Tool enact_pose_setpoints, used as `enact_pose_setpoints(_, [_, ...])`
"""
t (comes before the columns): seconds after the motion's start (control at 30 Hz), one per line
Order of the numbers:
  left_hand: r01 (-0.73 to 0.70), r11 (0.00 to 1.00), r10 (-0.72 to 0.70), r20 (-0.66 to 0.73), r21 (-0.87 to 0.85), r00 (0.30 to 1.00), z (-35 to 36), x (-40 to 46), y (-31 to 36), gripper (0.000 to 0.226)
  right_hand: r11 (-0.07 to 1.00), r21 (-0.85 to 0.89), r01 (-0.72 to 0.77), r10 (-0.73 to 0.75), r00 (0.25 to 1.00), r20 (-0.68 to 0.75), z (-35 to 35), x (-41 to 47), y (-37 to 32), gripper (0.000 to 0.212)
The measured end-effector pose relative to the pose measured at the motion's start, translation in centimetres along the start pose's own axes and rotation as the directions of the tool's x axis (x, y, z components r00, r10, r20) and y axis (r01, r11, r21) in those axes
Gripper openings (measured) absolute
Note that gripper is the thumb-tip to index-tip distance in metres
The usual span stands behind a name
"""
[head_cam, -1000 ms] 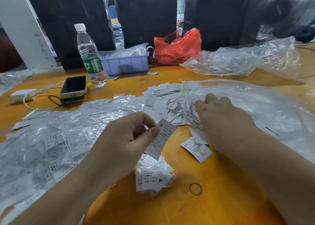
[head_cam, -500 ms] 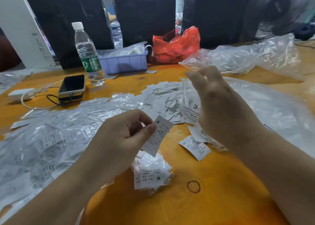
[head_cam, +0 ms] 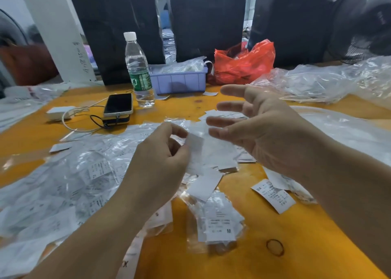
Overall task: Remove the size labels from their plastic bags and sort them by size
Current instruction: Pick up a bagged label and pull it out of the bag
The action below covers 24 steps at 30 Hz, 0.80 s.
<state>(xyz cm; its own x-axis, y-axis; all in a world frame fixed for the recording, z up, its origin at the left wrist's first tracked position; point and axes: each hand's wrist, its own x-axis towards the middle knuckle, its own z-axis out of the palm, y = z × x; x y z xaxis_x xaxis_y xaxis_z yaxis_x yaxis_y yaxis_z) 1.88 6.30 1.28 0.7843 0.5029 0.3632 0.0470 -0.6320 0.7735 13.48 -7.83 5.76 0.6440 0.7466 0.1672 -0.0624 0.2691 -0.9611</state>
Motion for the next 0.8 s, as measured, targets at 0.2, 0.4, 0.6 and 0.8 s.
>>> enact_pose_setpoints(0.2, [-0.035, 0.999, 0.035, 0.01, -0.032, 0.999, -0.6, -0.2, 0.2, 0.024, 0.988, 0.154, -0.025, 0.028, 1.0, -0.013, 1.6, 1.3, 2.0, 0.09])
enact_pose_setpoints(0.4, [-0.019, 0.999, 0.022, 0.074, -0.029, 0.997, 0.0, 0.0, 0.2, 0.016, 0.978, 0.2, -0.055, 0.076, 0.992, -0.101, 0.9, 1.2, 3.7, 0.08])
enact_pose_setpoints(0.6, [-0.003, 1.0, 0.004, 0.161, -0.006, 0.987, 0.3, -0.8, 0.7, 0.016, 0.991, 0.131, 0.034, -0.002, 0.971, -0.241, 0.6, 0.3, 3.8, 0.064])
enact_pose_setpoints(0.8, [-0.066, 0.997, 0.071, 0.108, -0.049, 0.992, 0.4, -0.8, 1.1, 0.01, 0.995, 0.045, 0.092, -0.079, 0.969, -0.234, 1.4, -0.5, 4.0, 0.049])
